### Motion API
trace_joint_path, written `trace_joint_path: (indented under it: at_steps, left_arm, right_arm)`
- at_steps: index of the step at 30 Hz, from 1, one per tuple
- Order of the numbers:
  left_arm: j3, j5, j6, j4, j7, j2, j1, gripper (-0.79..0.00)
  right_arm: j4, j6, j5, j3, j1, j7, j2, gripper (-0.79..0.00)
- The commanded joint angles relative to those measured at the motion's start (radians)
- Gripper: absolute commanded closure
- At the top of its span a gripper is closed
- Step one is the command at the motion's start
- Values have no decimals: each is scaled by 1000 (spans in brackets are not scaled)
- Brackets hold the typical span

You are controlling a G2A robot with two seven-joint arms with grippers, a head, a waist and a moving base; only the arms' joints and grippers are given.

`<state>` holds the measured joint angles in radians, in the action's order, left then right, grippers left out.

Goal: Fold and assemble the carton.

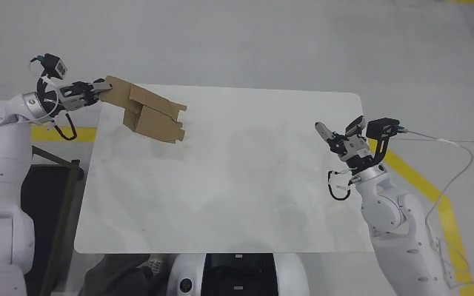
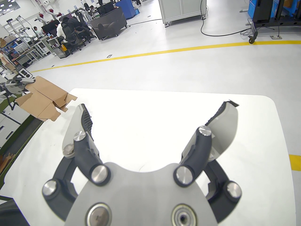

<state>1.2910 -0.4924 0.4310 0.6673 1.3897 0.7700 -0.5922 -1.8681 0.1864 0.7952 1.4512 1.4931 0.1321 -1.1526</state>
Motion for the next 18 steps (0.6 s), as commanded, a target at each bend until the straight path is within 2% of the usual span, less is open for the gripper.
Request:
trace_joint_path:
  at_steps: [1,7,18]
  left_arm:
    - [-16,-25,-7,49,7,1,-9,0]
    - [-60,-79,-21,173,21,0,-25,0]
    - [-116,-168,-51,325,51,-2,-48,0]
  right_arm:
    - [0,0,0,0,0,0,0,-785]
    - [0,0,0,0,0,0,0,-785]
    - [0,0,0,0,0,0,0,-785]
